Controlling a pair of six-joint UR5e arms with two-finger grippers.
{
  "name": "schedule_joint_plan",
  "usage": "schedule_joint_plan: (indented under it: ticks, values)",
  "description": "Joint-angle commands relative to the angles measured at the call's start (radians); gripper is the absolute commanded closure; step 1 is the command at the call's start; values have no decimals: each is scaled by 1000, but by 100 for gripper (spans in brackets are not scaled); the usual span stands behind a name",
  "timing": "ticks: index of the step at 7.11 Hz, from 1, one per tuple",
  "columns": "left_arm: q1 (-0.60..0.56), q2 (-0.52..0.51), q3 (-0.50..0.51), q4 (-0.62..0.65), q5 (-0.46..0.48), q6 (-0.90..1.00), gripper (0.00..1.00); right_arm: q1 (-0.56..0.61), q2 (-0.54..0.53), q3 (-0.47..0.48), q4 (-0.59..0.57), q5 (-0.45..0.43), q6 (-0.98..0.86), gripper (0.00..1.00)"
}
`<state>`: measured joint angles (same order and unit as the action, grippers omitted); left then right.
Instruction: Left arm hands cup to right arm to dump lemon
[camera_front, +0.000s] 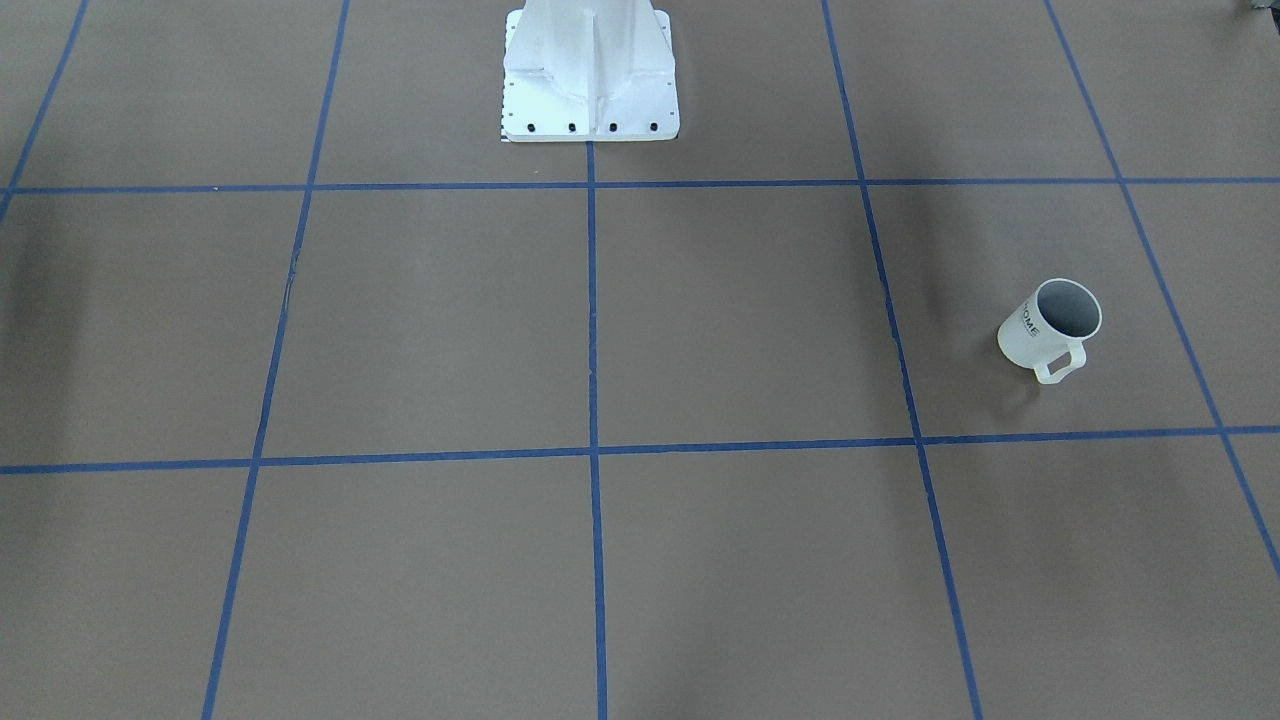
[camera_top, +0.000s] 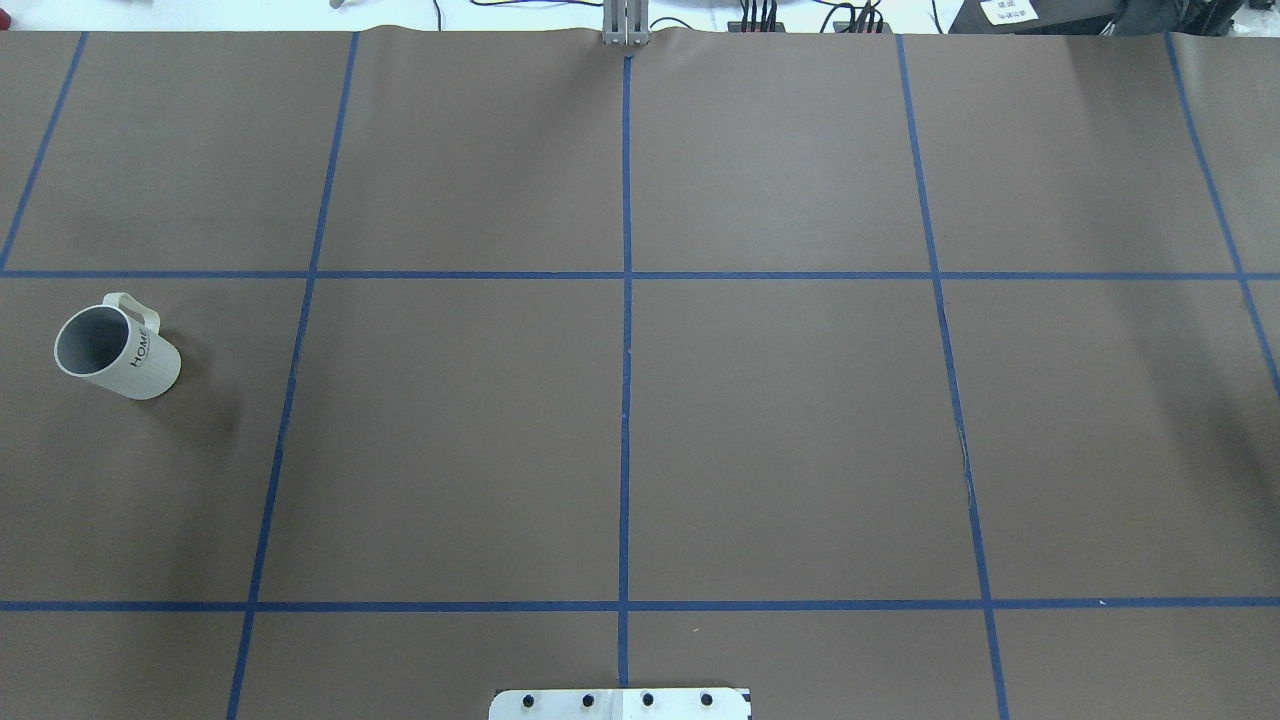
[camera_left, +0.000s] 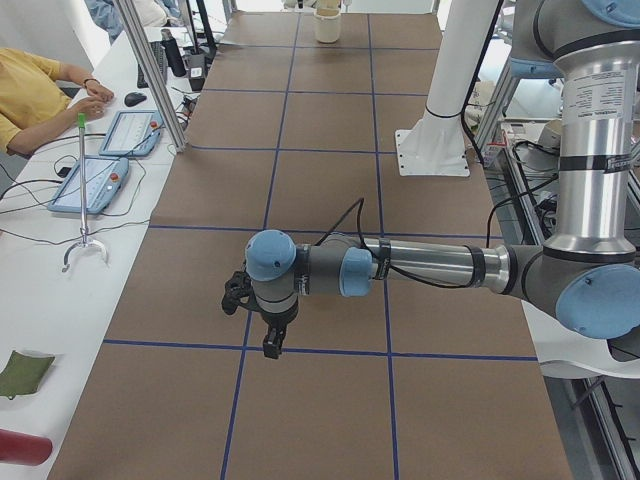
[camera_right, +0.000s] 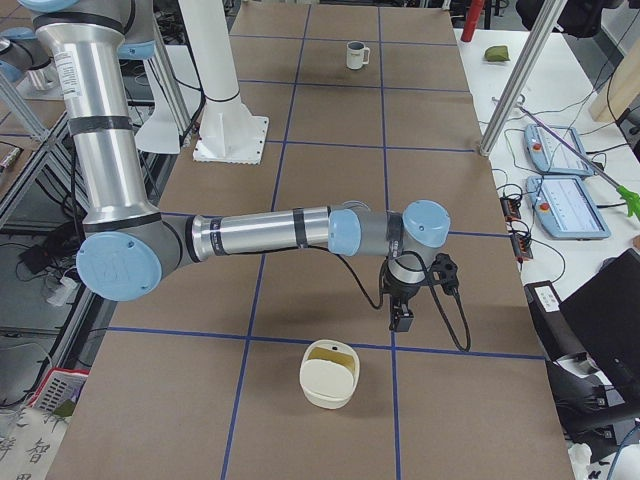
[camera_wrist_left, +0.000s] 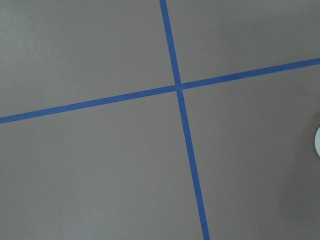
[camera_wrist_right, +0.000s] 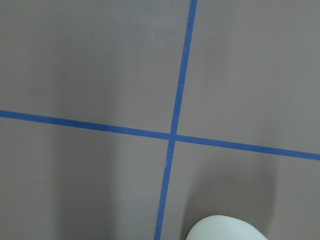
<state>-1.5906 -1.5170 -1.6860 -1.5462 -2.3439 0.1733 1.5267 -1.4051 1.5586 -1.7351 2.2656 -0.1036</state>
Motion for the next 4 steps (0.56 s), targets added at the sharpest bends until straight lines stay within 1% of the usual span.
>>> schedule_joint_plan:
  ticks: [1, 4]
  values:
    - [0, 0, -3, 0, 0, 0, 0, -8, -2, 0, 0, -1, -1, 0]
    - [0, 0, -23, 0, 0, -2, 0, -13, -6, 1, 2, -1, -2, 0]
